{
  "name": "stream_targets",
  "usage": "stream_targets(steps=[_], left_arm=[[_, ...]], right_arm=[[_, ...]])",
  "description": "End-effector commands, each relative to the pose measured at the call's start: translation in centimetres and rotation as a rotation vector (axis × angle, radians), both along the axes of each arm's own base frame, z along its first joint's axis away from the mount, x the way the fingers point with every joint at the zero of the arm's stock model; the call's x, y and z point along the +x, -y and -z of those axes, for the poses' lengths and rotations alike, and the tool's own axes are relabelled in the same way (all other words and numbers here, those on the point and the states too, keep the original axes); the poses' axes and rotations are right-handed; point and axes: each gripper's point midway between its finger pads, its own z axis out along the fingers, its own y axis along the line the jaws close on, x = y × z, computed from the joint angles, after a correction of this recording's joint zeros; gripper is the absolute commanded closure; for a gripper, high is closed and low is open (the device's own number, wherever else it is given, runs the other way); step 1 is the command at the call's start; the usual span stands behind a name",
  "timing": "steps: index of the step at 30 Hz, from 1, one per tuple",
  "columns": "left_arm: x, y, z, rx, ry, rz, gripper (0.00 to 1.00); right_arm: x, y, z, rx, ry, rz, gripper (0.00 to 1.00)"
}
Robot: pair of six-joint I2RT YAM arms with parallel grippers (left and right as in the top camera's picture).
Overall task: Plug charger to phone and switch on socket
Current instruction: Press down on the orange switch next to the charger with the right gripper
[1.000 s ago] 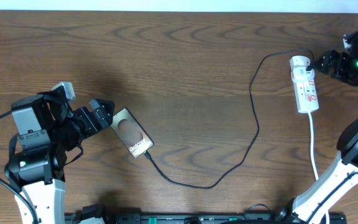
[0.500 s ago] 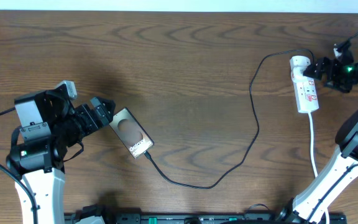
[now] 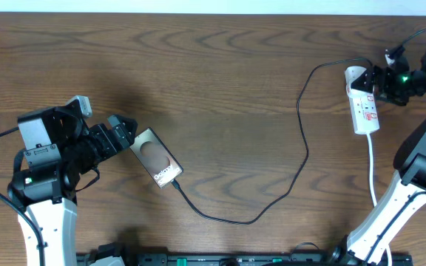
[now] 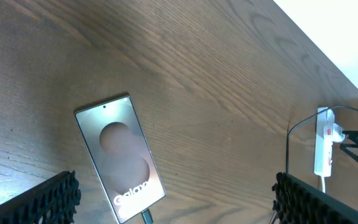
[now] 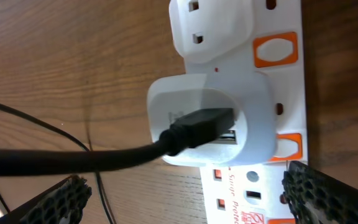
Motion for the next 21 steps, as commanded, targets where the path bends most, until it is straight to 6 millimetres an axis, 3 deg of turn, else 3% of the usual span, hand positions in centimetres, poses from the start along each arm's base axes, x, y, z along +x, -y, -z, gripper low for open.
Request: stream_targets(steps=[1, 21], left_arm=[[0.2, -0.3, -0.5, 0.01, 0.011, -0.008, 0.02], [0.0, -0.2, -0.3, 0.006, -0.004, -0.007, 0.02]], right_arm=[[0.3, -0.4, 0.4, 0.004, 0.006, -0.024, 0.01], [0.6, -1.6, 1.6, 0.011, -0.008, -0.048, 0.01]])
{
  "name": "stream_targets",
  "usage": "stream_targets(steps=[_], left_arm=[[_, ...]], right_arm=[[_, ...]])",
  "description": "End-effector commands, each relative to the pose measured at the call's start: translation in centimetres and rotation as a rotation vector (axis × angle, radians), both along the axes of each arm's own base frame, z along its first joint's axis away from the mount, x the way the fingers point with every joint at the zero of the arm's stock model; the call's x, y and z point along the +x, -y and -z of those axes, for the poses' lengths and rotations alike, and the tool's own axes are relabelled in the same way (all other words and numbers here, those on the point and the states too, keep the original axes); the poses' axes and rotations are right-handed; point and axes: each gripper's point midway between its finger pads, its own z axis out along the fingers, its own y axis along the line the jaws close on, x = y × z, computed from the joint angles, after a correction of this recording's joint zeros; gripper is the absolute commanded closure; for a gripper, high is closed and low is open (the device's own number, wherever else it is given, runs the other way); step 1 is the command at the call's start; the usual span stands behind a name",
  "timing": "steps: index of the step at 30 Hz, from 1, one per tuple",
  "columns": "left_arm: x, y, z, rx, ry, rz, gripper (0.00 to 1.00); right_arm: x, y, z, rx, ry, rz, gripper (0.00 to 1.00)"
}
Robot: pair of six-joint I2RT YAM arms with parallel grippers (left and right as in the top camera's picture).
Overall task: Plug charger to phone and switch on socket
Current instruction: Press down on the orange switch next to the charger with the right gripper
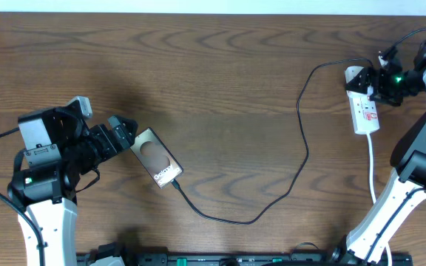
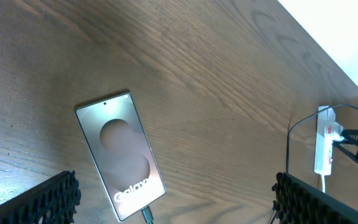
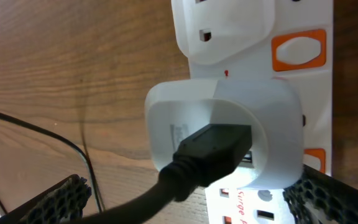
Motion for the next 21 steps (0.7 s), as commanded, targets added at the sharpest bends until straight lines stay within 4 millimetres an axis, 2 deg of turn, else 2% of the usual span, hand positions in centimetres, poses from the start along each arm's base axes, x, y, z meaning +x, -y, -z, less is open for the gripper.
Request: stream_targets(steps=[1, 21], left_arm=[[0.12, -0.27, -0.44, 0.009, 0.005, -0.007, 0.02], [0.02, -0.25, -0.36, 0.008, 0.0, -0.008, 0.02]], right_arm=[[0.38, -0.69, 0.24, 0.006, 0.011, -0.026, 0.01], [0.42, -1.33, 0.75, 0.01, 0.003, -0.036, 0.01]])
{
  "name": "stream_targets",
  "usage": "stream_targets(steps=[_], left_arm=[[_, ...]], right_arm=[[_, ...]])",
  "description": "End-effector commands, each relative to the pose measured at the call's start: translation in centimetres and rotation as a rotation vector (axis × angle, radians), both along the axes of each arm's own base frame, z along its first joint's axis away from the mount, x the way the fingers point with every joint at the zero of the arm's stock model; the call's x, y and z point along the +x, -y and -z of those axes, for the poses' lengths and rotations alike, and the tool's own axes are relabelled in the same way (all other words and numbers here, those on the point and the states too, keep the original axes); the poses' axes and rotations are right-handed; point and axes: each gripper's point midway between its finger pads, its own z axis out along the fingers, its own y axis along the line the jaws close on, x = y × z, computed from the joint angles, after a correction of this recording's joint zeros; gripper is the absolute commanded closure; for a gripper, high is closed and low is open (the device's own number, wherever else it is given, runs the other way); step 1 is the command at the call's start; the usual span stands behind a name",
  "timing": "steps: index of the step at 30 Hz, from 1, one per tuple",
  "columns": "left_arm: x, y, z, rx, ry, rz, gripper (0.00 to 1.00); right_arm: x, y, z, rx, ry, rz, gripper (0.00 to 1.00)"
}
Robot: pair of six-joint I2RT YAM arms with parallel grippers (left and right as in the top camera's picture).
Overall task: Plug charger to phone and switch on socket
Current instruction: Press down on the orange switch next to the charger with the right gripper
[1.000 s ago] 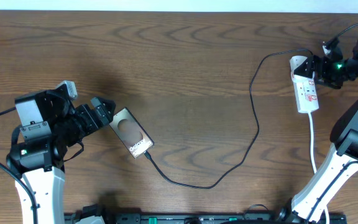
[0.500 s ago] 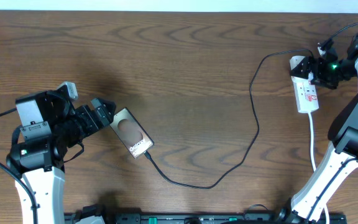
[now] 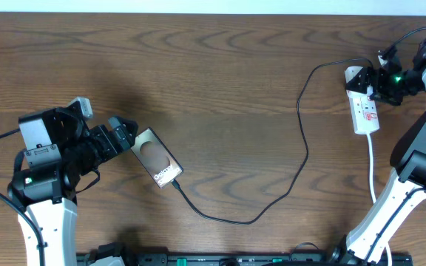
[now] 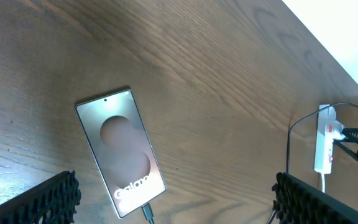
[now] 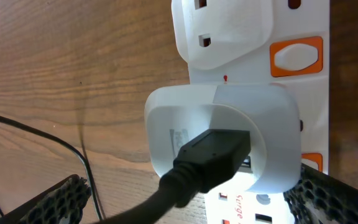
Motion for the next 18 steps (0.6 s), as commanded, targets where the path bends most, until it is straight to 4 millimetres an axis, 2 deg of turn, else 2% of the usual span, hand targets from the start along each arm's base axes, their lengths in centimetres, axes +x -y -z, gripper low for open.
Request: stream_targets(steps=[1, 6, 10, 12, 18], left_arm=[[0.2, -0.3, -0.5, 0.011, 0.011, -0.008, 0.02], [0.2, -0.3, -0.5, 0.011, 0.011, -0.008, 0.02], [0.2, -0.3, -0.5, 0.011, 0.011, -0.008, 0.02], [0.2, -0.3, -0.5, 0.011, 0.011, -0.008, 0.02], [0.2, -0.3, -0.5, 0.011, 0.011, -0.008, 0.02]], right_arm=[[0.2, -1.5, 0.9, 0.02, -0.008, -0.032, 0.01], [0.1, -2.5, 2.4, 0.039, -0.046, -0.038, 0.01], [0.0, -3.8, 4.0, 0.064, -0.088, -0.041, 0.05], [0.0, -4.4, 4.1, 0.079, -0.095, -0.05, 0.09], [-0.3, -5.1, 4.1, 0.091, -0.122, -0.042, 0.09]])
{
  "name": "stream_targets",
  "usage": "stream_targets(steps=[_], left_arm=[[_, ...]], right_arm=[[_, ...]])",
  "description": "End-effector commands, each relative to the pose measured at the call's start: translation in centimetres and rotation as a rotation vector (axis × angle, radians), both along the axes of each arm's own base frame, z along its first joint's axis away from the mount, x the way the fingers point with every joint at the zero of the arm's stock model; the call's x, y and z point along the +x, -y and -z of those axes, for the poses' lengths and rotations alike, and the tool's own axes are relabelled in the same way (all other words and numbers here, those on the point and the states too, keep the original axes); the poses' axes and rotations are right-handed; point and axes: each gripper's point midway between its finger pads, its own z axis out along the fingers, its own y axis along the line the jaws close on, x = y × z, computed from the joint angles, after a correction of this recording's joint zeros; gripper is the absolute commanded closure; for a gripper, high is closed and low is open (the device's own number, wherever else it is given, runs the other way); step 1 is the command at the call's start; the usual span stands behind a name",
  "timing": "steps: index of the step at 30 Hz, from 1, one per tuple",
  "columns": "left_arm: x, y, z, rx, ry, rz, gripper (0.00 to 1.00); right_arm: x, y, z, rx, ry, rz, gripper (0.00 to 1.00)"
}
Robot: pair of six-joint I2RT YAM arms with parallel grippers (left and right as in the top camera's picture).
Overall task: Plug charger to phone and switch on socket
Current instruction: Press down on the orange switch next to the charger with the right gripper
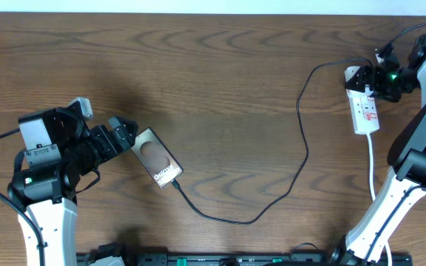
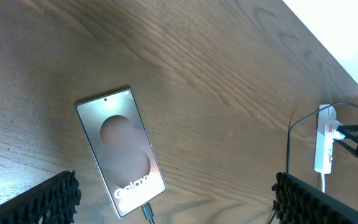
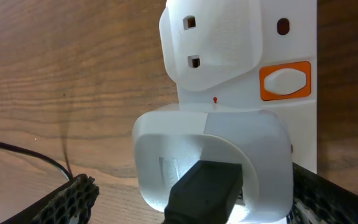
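The phone [image 1: 157, 167] lies face up at the left, its lit screen [image 2: 122, 158] showing in the left wrist view. The black charger cable [image 1: 302, 148] is in the phone's lower end and runs across to the white adapter [image 3: 210, 162] in the white power strip [image 1: 364, 103]. My left gripper [image 1: 124, 133] is open just left of the phone, touching nothing. My right gripper [image 3: 197, 199] hangs open over the strip, its fingers either side of the adapter. An orange switch [image 3: 284, 81] sits beside the free socket above the adapter.
The strip's white lead [image 1: 372, 170] runs down toward the table's front edge on the right. The black cable loops over the table's middle [image 1: 250, 218]. The table's far edge [image 1: 213, 13] meets a pale wall.
My right gripper has shifted a little toward the strip's far end, so the adapter sits lower in its view and the free socket and orange switch fill the top. The left arm is unchanged.
The phone lay with the cable in it and my left gripper open beside it throughout. My right gripper stood open over the adapter with two orange switches in view, then sat closer, and now is nearer the strip's far end by the upper switch.
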Motion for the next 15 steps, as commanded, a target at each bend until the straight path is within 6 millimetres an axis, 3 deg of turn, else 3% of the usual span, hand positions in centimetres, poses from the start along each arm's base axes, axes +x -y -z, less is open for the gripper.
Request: stream_targets(steps=[1, 8, 10, 15], left_arm=[[0.2, -0.3, -0.5, 0.011, 0.012, -0.008, 0.02], [0.2, -0.3, -0.5, 0.011, 0.012, -0.008, 0.02], [0.2, -0.3, -0.5, 0.011, 0.012, -0.008, 0.02], [0.2, -0.3, -0.5, 0.011, 0.012, -0.008, 0.02]], right_arm=[[-1.1, -5.0, 3.2, 0.146, -0.114, -0.035, 0.09], [-1.3, -5.1, 3.2, 0.149, -0.123, -0.031, 0.06], [-1.4, -4.4, 3.5, 0.116, -0.137, -0.019, 0.01], [-2.2, -1.9, 4.3, -0.011, -0.197, 0.022, 0.01]])
